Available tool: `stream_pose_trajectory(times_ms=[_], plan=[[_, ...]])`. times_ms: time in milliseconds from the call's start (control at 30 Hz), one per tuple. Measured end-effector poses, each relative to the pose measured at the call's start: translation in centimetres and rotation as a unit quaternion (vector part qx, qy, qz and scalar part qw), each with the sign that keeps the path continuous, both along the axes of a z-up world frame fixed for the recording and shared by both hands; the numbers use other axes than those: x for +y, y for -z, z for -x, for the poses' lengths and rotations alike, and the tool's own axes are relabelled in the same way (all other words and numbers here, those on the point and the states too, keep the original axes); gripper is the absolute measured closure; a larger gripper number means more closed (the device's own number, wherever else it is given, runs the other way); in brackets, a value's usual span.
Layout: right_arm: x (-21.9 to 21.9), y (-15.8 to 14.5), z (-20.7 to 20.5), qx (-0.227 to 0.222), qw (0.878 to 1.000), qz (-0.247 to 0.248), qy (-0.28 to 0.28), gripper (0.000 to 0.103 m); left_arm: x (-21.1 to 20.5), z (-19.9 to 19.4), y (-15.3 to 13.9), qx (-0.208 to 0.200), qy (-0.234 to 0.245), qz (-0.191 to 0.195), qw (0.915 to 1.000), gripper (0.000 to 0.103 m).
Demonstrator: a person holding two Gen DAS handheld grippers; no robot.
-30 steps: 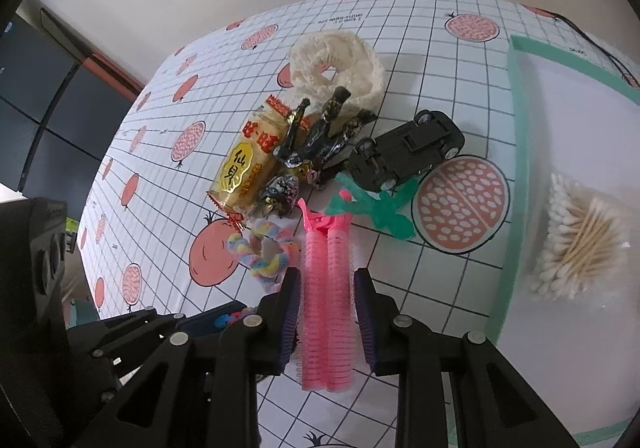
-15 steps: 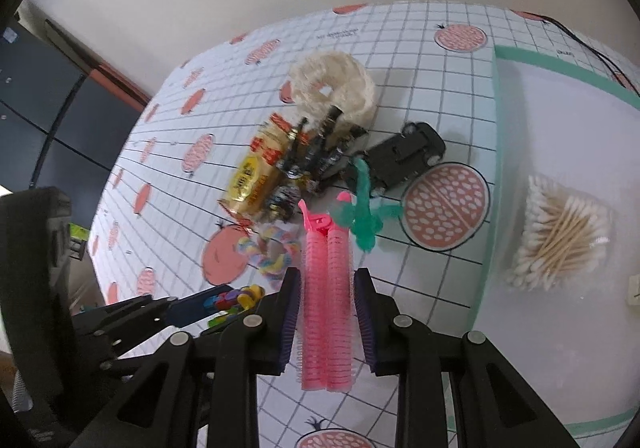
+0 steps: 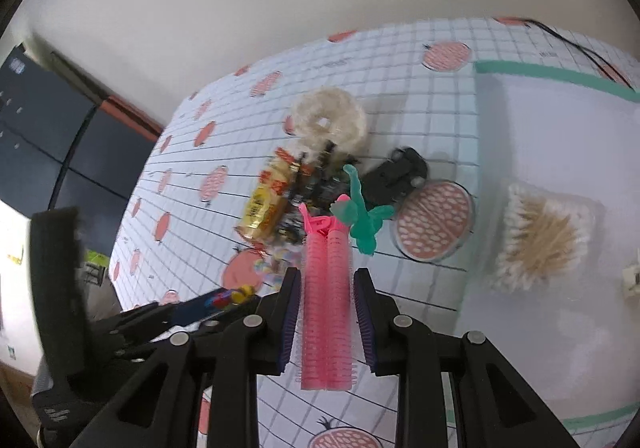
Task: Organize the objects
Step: 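Grasp the colorful toy block figure with the left tool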
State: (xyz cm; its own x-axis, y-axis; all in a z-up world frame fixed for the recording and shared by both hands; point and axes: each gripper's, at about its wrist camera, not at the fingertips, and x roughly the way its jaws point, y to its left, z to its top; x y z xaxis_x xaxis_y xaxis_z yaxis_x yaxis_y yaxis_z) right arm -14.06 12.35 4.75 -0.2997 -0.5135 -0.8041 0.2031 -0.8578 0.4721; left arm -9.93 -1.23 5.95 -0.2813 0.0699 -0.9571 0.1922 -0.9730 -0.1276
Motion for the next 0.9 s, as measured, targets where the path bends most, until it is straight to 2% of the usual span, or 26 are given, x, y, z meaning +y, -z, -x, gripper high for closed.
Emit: stream_pose_trajectory(times_ms=[300,500,667,767,900], plan=[[0.3,2.7,0.3,-0.040,0.999,-0.010,-0.005,0.074,0.5,-0.1,-0.2,-0.002,0.007,0.005,1.0000,0.059],[0.0,3.4,0.3,-0.048,0.999,-0.010,-0.009,0.074,0.4,-0.1,-0.1,-0.003,0.005,0.007,1.0000,0.059],[-0.2,2.5,0.2,-0.033,0.999,-0.008,-0.009,0.074,0.4,0.3,-0.2,0.002,-0.001,0.008,1.0000,0.059],[0.6,0.8,-0.1,-0.006,1.000,0.000,-0.001,0.074,0.3,0.5,-1.2,0.023,-0.010,0.017,0.9995,0.059],[2.4,-2.0,-0.5,0.043,0.999,0.005,0.029,0.074,0.5,0.7,-3.3,0.071,-0.023,0.028,0.9968,0.059]])
